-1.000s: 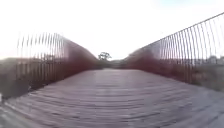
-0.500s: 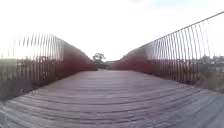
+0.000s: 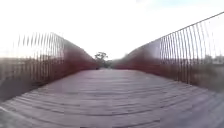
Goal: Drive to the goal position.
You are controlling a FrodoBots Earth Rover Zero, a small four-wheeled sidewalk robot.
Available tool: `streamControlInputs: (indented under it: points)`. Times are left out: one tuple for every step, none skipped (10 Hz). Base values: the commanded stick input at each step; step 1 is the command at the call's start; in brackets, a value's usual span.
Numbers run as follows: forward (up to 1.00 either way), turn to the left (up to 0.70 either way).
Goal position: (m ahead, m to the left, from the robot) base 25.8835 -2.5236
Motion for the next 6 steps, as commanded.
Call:
streamControlInputs:
  points:
    - [0.70, 0.00]
    - [0.70, 0.00]
    - [0.70, 0.00]
    - [0.70, 0.00]
    - [0.70, 0.00]
    - [0.70, 0.00]
